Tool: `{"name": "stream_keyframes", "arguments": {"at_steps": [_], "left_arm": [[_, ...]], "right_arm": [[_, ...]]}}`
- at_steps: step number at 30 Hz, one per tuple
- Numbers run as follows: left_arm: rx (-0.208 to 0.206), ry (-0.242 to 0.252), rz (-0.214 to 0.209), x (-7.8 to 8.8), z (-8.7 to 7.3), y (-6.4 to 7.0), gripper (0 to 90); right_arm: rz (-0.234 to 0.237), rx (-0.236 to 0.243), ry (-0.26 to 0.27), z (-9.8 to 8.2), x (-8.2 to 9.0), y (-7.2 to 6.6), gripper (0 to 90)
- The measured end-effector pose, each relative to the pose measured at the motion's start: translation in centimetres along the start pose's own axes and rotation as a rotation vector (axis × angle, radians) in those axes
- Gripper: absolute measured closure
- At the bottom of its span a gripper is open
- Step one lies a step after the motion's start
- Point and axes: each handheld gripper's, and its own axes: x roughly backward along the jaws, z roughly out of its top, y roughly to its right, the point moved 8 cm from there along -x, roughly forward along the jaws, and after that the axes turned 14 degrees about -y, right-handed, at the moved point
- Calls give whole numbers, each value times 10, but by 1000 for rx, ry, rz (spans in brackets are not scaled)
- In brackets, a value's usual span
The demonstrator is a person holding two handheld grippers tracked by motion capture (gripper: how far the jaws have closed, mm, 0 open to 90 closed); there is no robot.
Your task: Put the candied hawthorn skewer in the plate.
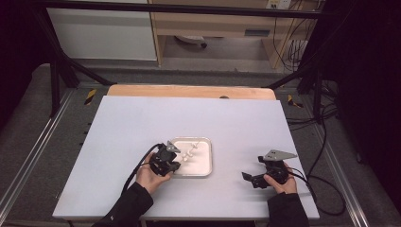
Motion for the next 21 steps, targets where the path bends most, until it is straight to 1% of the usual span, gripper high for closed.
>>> {"name": "stream_keyframes", "arguments": {"at_steps": [5, 10, 17, 21], "left_arm": [[2, -12, 4, -2, 0, 0, 881], [-3, -10, 4, -2, 1, 1, 872], [-18, 19, -7, 3, 1, -1, 782], [-25, 56, -2, 10, 1, -3, 683]], "right_arm": [[1, 0, 0, 0, 0, 0, 7], [1, 0, 1, 0, 0, 0, 8], [-1, 1, 3, 0, 0, 0, 7], [-2, 1, 1, 0, 0, 0, 7]]}}
